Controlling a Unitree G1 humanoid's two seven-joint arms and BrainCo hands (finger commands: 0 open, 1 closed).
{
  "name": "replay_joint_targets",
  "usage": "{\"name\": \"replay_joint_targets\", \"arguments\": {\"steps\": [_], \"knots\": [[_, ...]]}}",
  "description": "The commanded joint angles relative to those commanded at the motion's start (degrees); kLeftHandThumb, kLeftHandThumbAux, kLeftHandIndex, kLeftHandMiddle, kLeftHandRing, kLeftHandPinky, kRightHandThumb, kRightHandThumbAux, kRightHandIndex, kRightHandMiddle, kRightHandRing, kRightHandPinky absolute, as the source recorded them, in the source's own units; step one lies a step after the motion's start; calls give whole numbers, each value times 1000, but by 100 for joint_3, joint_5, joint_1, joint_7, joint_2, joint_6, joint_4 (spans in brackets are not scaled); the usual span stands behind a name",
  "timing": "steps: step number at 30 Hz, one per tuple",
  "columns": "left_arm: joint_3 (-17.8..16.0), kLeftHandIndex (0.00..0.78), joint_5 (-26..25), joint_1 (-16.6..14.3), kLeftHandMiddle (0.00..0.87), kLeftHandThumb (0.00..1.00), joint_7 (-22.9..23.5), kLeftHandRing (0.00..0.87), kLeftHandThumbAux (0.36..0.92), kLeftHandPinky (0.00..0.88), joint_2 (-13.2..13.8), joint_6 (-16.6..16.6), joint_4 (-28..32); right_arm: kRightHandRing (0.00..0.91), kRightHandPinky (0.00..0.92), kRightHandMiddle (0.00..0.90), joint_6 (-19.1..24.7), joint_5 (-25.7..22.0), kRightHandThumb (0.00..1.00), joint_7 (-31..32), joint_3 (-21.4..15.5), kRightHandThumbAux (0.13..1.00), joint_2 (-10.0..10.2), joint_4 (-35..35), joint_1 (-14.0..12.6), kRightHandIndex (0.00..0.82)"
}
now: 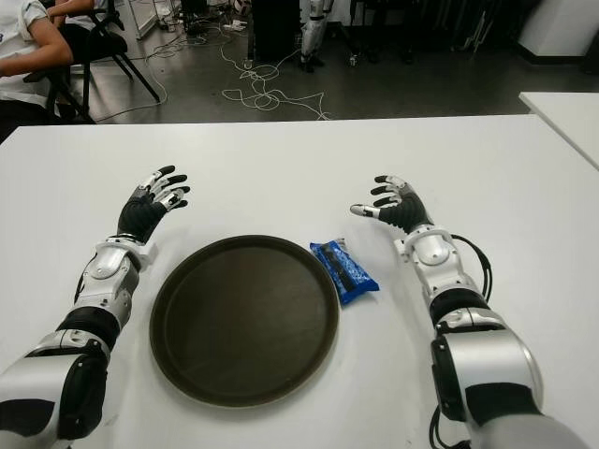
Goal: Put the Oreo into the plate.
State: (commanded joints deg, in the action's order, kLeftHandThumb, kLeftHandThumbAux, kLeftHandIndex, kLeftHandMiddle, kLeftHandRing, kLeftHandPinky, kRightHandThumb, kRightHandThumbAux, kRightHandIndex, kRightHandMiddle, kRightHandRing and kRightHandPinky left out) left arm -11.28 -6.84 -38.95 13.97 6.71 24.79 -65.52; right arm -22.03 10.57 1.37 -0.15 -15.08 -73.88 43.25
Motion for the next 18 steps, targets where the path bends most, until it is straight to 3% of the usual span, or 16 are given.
{"name": "replay_joint_targets", "arguments": {"steps": [11, 18], "knots": [[13, 169, 27, 8, 231, 29, -9, 223, 758, 244, 9, 11, -2, 296, 300, 286, -6, 90, 0, -168, 58, 739, -7, 15, -21, 204], [8, 165, 16, 19, 232, 37, 4, 227, 752, 255, 13, -8, 11, 266, 272, 257, 31, 370, 0, -654, 287, 737, -78, 71, -4, 187]]}}
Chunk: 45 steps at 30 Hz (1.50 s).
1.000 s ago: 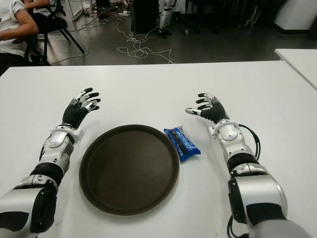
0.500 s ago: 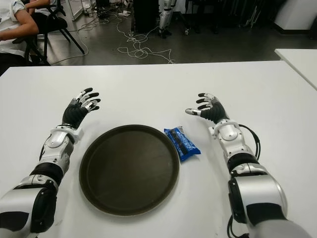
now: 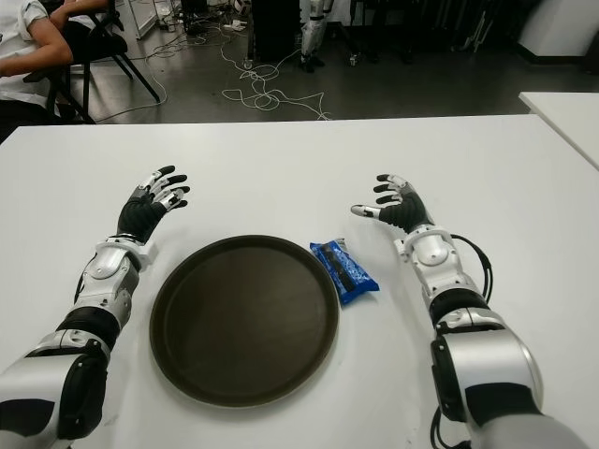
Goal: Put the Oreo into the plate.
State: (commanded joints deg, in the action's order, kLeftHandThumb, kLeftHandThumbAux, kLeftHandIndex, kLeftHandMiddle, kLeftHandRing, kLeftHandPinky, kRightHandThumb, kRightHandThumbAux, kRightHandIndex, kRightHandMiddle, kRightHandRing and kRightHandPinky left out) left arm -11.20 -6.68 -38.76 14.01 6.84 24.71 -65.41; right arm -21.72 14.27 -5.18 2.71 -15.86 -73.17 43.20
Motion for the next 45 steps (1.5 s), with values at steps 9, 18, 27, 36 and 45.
{"name": "replay_joint_targets", "arguments": {"steps": [9, 18, 27, 36, 45], "knots": [[3, 162, 5, 12, 225, 26, -15, 221, 743, 246, 0, -6, 8, 222, 187, 226, -76, 716, 0, -1093, 478, 728, -251, 759, -58, 175], [27, 158, 39, 38, 223, 32, -47, 222, 744, 251, 10, 32, 37, 167, 130, 161, 510, 1929, 0, -1895, 984, 697, -902, 2778, -866, 130], [32, 169, 53, 34, 235, 36, -54, 226, 746, 257, 38, 50, 11, 136, 82, 146, 1887, 2267, 0, -1020, 758, 693, -1151, 5239, -1654, 102], [-7, 173, 7, 28, 240, 34, -10, 235, 747, 270, 35, 67, -23, 186, 138, 183, 2460, 2539, 0, -681, 745, 707, -1248, 6032, -1925, 108], [27, 167, 63, 39, 230, 19, -54, 225, 739, 250, 53, 99, -1, 144, 84, 147, 3127, 2996, 0, 57, 915, 665, -1310, 7128, -2315, 86]]}}
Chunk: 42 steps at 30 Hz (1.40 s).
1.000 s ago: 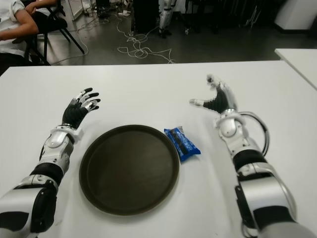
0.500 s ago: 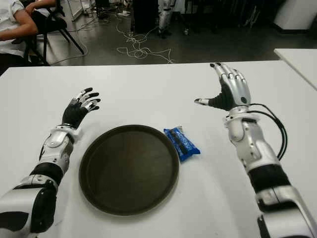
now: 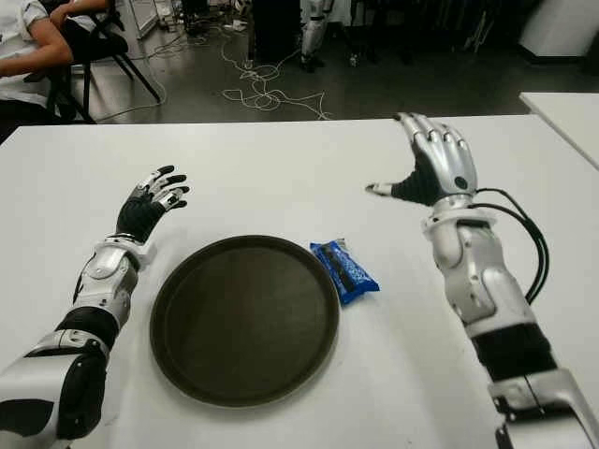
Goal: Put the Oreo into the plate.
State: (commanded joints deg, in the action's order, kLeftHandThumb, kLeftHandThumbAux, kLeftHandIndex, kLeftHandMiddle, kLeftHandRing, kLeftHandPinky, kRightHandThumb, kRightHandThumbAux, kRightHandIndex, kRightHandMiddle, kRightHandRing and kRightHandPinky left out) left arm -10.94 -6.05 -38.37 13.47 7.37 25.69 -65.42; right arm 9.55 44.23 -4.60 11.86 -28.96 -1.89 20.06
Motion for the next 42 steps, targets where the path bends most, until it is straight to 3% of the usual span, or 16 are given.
{"name": "replay_joint_targets", "arguments": {"steps": [4, 17, 27, 42], "knots": [[15, 167, 16, 5, 228, 11, -6, 221, 746, 241, 12, 7, 0, 124, 70, 128, 370, 316, 0, 490, 130, 644, 24, 660, -281, 77], [19, 168, -3, 8, 227, 25, 45, 225, 747, 247, 30, -18, -1, 106, 61, 112, 645, 796, 0, 1237, 713, 609, 240, 774, -538, 73], [28, 171, 13, 23, 229, 31, 18, 222, 737, 246, 41, 4, 13, 140, 133, 126, 754, 1230, 0, 1941, 1000, 626, 184, 974, -503, 89], [25, 172, 17, 21, 238, 39, 31, 228, 750, 252, 56, 25, 8, 111, 77, 116, 1167, 1978, 0, 2685, 1173, 666, 414, 1424, -588, 81]]}}
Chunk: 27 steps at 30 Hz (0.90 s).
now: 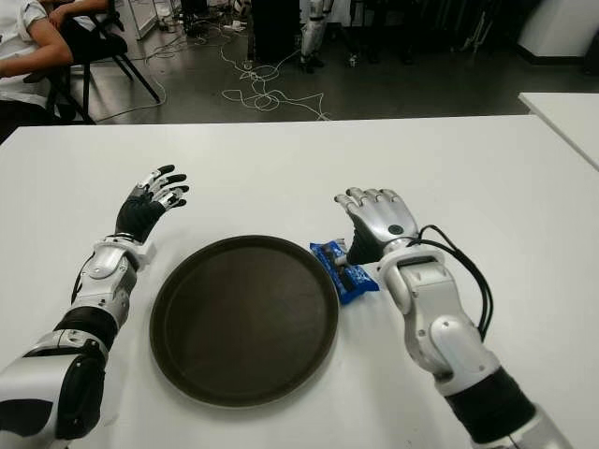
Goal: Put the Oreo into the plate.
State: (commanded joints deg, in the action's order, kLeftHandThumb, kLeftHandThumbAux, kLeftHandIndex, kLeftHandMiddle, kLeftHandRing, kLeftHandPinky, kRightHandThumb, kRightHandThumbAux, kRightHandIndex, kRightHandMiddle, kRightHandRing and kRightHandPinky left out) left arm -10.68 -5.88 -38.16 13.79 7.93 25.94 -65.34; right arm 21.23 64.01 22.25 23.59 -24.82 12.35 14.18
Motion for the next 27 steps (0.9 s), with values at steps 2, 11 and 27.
{"name": "replay_joint_targets", "arguments": {"steps": [2, 11, 27], "knots": [[-10, 170, -13, 5, 234, 39, 17, 224, 752, 245, -3, 5, 0, 107, 73, 114, 28, 64, 0, 33, 11, 672, 40, 20, -22, 79], [15, 170, 20, 33, 231, 23, -6, 223, 745, 245, 16, -8, 42, 106, 72, 118, 46, 181, 0, -44, 7, 683, 182, -110, -13, 83], [69, 165, 101, 66, 225, 18, -47, 219, 750, 243, 51, 19, 81, 124, 85, 125, 20, 142, 0, -367, 5, 676, 350, -303, -32, 91]]}}
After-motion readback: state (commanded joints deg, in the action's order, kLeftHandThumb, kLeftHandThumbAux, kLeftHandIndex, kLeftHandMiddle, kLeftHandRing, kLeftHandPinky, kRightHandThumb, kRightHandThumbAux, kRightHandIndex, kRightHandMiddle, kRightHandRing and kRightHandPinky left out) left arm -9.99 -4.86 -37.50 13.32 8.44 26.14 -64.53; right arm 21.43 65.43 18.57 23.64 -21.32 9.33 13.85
